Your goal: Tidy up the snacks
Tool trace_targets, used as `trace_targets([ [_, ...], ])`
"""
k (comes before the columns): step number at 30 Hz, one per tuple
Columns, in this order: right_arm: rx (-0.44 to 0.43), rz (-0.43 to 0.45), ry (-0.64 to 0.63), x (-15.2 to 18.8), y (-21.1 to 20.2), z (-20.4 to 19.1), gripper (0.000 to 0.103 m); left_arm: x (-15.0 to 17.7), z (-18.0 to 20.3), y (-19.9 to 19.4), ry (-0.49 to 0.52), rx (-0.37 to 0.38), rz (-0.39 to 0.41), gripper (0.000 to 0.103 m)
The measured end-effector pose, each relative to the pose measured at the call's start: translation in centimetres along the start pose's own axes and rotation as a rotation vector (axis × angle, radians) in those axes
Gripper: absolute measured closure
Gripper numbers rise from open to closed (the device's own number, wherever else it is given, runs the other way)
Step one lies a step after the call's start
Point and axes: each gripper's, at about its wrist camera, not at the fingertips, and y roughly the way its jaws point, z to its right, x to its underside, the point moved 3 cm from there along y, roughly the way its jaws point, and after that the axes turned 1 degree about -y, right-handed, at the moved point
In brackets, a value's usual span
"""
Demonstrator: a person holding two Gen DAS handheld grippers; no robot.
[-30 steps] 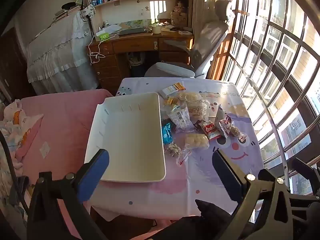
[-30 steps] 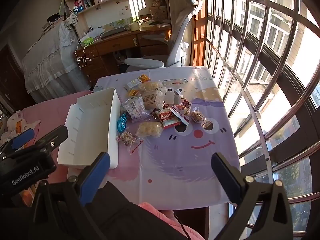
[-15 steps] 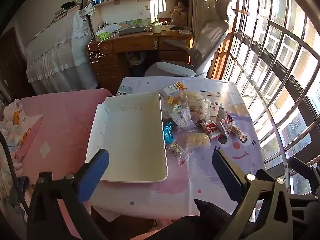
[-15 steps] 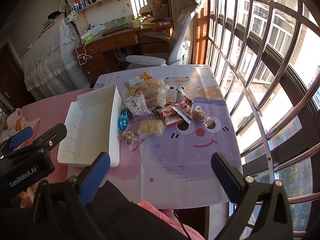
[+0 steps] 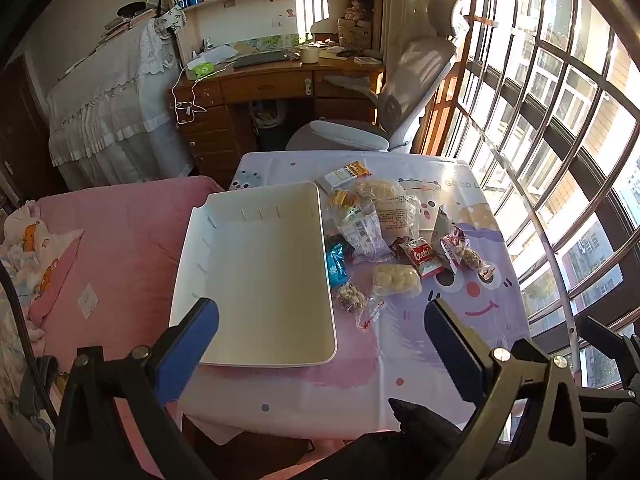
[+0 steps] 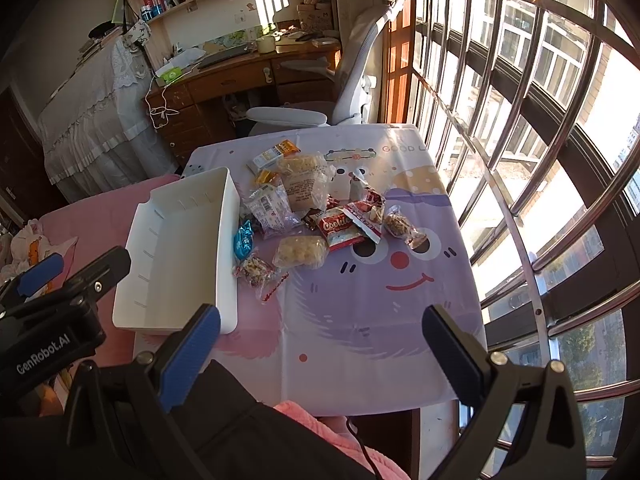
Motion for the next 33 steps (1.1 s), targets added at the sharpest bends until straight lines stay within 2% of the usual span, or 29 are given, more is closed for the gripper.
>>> trace_targets([
  [19,0.028,-0.03,0.037,-0.1,0.4,-1.1,0.002,-1.1,-2.0,1.5,0.003,0.061,-0.044,0.001],
  [27,0.045,-0.024,0.085,-0.2,0.6,-1.4,0.002,-2.0,-3.0,2.5,0.034,0.1,-0.067,0.001],
  [33,0.077,-0.013,0.094,0.3,0.9,-2.0,0.007,-2.1,-2.8,4.1,0.09,0.116,-0.116,0.001],
])
